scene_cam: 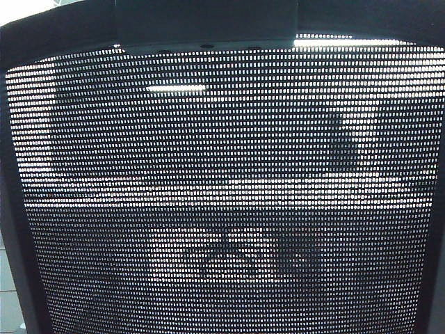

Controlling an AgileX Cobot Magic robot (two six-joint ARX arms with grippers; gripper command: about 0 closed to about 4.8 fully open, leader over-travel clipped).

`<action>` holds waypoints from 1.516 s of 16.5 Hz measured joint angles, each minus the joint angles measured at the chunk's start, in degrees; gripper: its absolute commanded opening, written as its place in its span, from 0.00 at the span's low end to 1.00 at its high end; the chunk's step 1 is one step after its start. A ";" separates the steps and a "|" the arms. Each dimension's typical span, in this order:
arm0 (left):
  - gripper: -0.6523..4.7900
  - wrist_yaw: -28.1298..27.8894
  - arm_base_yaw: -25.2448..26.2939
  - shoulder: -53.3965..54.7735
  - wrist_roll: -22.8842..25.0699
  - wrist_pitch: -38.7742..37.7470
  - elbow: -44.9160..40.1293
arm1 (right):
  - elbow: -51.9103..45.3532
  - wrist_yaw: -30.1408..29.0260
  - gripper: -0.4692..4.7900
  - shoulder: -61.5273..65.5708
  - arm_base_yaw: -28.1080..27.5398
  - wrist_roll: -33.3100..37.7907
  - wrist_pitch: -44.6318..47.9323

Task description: Push the black chair under the table.

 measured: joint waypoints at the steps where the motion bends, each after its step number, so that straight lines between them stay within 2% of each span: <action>1: 0.11 -0.13 0.00 0.15 -2.14 3.30 -1.33 | -0.17 -0.02 0.08 0.59 0.00 -0.74 -1.51; 3: 0.11 -1.60 0.00 0.22 -4.61 7.41 -3.17 | -1.31 -3.04 0.08 1.55 -0.04 -0.96 -1.09; 10: 0.11 -4.11 0.00 0.37 -5.35 9.68 -5.64 | -7.06 -5.70 0.08 2.36 0.87 -0.79 0.90; 14: 0.11 -4.09 0.00 5.64 -5.46 10.47 -5.64 | -10.23 -5.33 0.08 6.69 3.50 -0.11 8.46; 18: 0.11 -4.09 0.00 7.78 -5.44 15.02 -5.64 | -10.32 -1.03 0.08 11.15 4.17 -0.76 13.86; 25: 0.11 -2.82 -0.13 13.09 -5.44 20.35 -5.66 | -10.34 0.87 0.08 12.46 4.44 -2.23 15.08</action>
